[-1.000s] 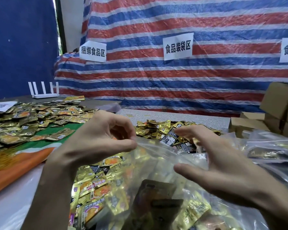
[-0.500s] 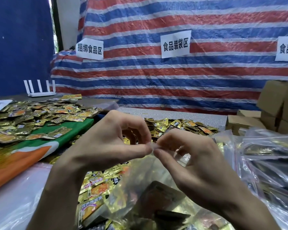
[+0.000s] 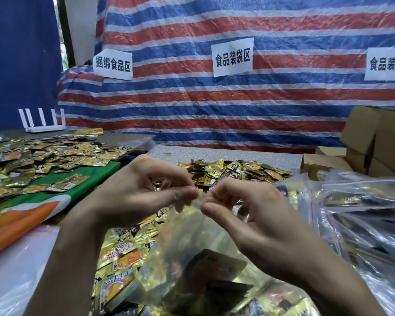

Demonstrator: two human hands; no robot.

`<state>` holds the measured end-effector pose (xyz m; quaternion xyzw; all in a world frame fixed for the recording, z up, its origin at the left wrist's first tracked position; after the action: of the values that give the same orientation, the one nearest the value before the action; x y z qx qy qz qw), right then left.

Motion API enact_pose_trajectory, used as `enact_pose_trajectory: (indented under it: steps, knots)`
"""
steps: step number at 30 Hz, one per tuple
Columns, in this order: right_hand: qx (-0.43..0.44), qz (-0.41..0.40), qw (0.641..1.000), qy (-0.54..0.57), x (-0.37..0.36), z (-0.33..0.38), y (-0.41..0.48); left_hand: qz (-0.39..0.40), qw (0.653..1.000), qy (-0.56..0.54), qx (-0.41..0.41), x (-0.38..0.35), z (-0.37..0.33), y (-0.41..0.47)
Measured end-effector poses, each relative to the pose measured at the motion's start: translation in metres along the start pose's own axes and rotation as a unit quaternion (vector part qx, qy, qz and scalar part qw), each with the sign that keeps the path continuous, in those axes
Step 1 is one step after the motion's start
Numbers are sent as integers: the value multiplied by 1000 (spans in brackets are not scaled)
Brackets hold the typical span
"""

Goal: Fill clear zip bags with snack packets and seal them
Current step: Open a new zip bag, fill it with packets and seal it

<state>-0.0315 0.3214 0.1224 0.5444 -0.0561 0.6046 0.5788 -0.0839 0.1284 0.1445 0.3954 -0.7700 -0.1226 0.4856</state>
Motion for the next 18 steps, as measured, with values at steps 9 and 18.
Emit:
enact_pose_trajectory:
  steps: [9, 18]
  knots:
    - [-57, 54, 996, -42, 1, -19, 3, -102, 986, -115, 59, 15, 41, -10]
    - [-87, 100, 989, -66, 14, -26, 2, -147, 977, -136, 77, 24, 59, -18]
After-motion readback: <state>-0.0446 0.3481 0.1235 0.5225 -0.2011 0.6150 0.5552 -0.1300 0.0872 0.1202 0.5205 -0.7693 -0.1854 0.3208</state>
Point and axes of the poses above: each hand's wrist, its own y-axis towards the middle knuckle, its own x-axis out of the back of the hand, z = x × y, the point moved 2 cm from there along y, towards the middle knuckle, and after that the axes turned 6 degrees about -y, right-handed, at the moved point
